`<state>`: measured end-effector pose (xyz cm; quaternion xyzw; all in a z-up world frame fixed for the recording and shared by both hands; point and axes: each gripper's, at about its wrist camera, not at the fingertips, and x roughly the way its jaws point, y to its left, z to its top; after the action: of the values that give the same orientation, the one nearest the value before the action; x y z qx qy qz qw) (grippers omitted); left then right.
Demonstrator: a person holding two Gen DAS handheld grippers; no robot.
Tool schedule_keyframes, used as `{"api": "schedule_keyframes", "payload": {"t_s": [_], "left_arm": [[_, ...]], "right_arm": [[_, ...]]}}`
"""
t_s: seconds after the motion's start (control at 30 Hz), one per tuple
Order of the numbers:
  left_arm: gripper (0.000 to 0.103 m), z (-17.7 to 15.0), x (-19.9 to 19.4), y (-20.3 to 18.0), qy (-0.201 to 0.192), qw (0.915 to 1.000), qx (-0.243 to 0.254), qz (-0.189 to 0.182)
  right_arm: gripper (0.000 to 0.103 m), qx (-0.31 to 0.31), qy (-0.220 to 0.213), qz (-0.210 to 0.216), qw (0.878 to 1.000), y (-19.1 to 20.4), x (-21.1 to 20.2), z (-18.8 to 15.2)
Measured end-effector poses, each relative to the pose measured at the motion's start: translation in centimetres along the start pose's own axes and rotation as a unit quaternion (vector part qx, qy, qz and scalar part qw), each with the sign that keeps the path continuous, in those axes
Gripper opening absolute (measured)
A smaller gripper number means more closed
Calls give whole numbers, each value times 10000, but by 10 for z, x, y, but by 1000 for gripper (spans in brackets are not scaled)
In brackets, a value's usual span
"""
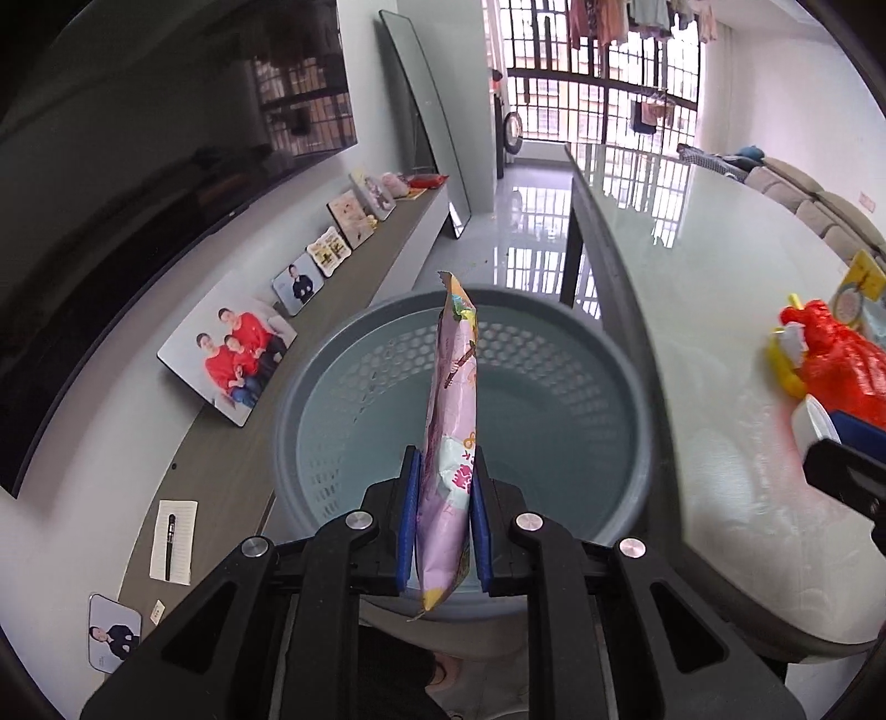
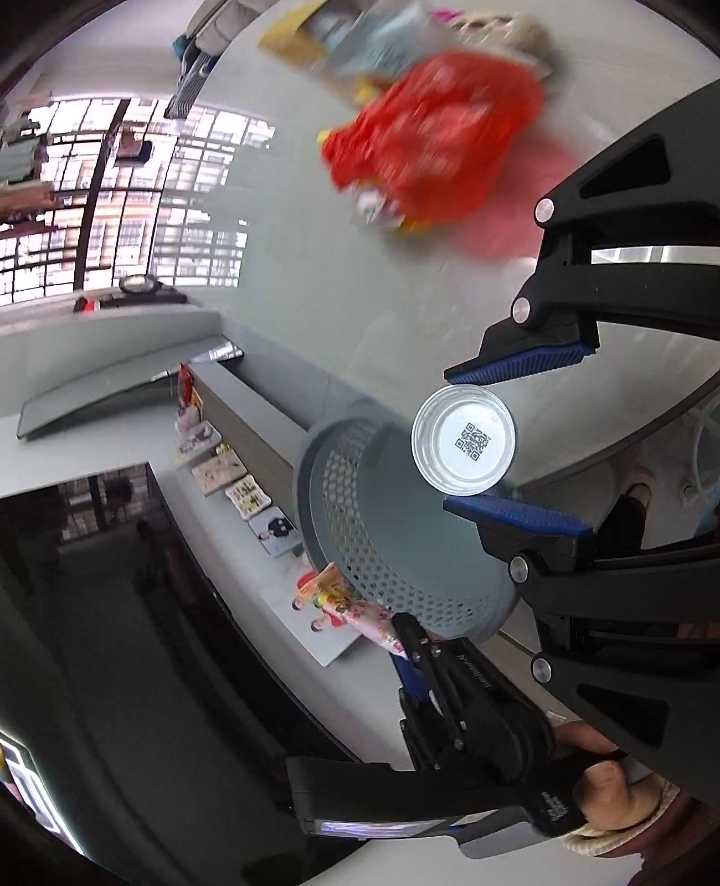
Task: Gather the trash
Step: 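Carry cap and snack bar over the grey basket and open both grippers, then move both grippers back toward the items on the table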
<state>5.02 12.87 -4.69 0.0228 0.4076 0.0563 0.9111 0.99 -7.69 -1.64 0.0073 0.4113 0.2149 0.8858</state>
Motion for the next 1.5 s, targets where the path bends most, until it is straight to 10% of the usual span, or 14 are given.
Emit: {"api": "schedule_keyframes", "payload": {"t_s": [0.77, 1.0, 1.5], "left_arm": [[21, 4, 81, 41, 605, 9979, -216, -102], [59, 6, 75, 43, 499, 9982, -308, -85], [68, 3, 55, 47, 424, 9986, -311, -1]], "right_arm": [[49, -183, 516, 258, 9982, 28, 123, 52], [62, -153, 262, 168, 9994, 26, 114, 54], [62, 41, 144, 194, 9997, 20, 89, 43]]}}
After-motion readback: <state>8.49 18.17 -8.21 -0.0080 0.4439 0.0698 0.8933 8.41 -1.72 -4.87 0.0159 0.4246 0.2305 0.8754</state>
